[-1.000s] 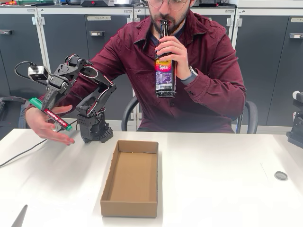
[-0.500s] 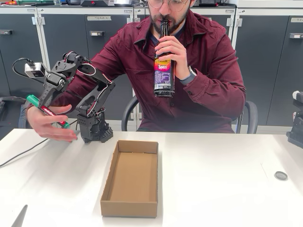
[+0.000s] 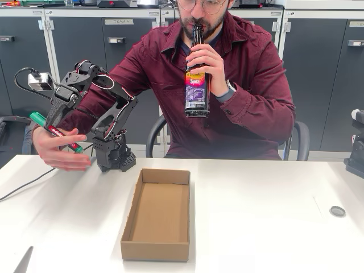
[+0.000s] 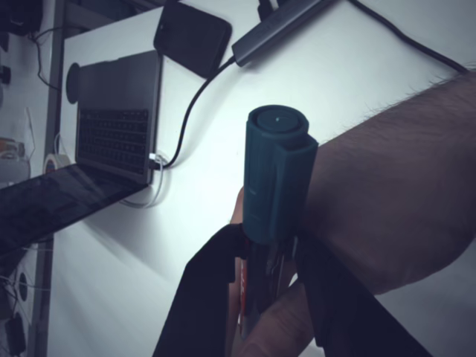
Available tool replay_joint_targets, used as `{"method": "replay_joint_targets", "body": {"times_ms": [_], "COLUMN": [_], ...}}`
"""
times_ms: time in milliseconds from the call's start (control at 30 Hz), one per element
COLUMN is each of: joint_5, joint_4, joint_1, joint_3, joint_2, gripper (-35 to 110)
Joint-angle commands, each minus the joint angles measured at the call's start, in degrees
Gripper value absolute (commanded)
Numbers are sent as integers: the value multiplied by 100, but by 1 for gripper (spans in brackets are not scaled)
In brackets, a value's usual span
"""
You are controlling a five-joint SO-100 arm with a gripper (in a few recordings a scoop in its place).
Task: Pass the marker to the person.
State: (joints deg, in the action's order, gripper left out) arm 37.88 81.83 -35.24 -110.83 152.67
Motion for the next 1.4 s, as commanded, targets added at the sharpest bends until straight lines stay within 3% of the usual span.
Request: {"method": "replay_joint_targets", "body": {"times_ms": [0,167,367,800,1067,1367], "joint_5": [360,466,466,35,-123,-18], "joint_4": [-325,-1503,-1793,-1890,-1890,-1705], "joint_1": [-246,-519,-624,-519,-70,-18], "joint_3": [-141,-984,-914,-1020,105,62], "joint_2": [114,35,-396,-378,-1116,-958], "gripper": [-5,-5,-5,43,43,39]}}
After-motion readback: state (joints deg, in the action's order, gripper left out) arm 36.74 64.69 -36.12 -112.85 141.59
